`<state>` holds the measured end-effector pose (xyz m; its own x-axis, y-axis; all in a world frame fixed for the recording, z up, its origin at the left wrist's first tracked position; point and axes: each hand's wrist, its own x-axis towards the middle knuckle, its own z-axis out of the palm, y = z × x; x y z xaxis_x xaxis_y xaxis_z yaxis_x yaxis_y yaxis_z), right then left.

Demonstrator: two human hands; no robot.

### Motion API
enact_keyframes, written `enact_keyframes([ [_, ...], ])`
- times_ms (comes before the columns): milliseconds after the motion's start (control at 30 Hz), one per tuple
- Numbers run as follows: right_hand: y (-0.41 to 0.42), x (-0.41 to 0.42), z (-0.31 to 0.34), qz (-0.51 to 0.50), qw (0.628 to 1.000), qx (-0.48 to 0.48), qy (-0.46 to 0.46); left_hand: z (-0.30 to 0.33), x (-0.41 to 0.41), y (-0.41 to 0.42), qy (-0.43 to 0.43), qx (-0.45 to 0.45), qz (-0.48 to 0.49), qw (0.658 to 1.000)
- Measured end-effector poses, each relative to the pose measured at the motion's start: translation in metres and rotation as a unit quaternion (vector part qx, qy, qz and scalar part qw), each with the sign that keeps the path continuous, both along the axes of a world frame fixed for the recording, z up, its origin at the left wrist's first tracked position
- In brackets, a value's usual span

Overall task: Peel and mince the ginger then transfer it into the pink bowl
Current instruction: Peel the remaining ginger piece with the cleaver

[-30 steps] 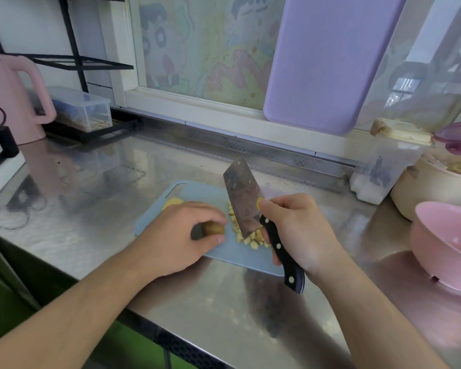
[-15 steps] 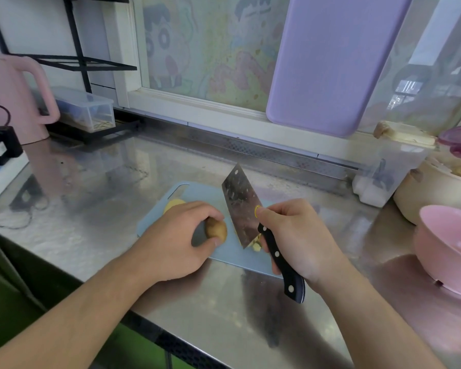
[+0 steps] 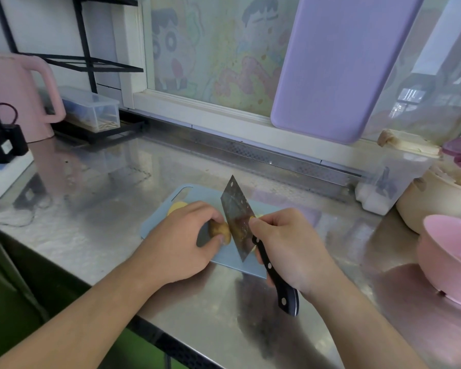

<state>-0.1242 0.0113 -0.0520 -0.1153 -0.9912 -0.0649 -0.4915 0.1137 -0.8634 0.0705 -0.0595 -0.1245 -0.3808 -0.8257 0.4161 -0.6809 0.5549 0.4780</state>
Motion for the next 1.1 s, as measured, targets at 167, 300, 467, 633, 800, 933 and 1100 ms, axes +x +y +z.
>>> enact_keyframes([
  [167,-0.001,0.003,0.001,-0.007,1.0,-0.001,0.0,0.002,0.0,0.002,0.013,0.0,-0.006,1.0],
  [300,-0.002,0.007,0.001,-0.009,1.0,-0.011,0.012,0.002,0.0,0.002,0.023,-0.005,-0.01,1.0],
  [467,-0.002,0.01,0.003,-0.017,1.0,-0.009,0.018,0.004,-0.001,0.002,0.032,-0.011,-0.014,0.999],
  [633,-0.004,0.012,0.003,-0.012,0.999,-0.016,0.046,0.003,-0.001,0.001,0.04,-0.016,-0.012,0.999],
  [800,-0.007,0.013,0.003,-0.008,0.998,-0.017,0.066,0.003,-0.002,0.001,0.037,-0.021,-0.011,0.999],
  [933,-0.009,0.017,0.005,-0.001,0.996,-0.015,0.093,0.002,-0.002,0.0,0.038,-0.023,-0.009,0.999],
  [1100,-0.02,0.02,0.017,0.006,0.994,0.006,0.111,0.002,-0.004,-0.001,0.043,-0.02,-0.006,0.999],
])
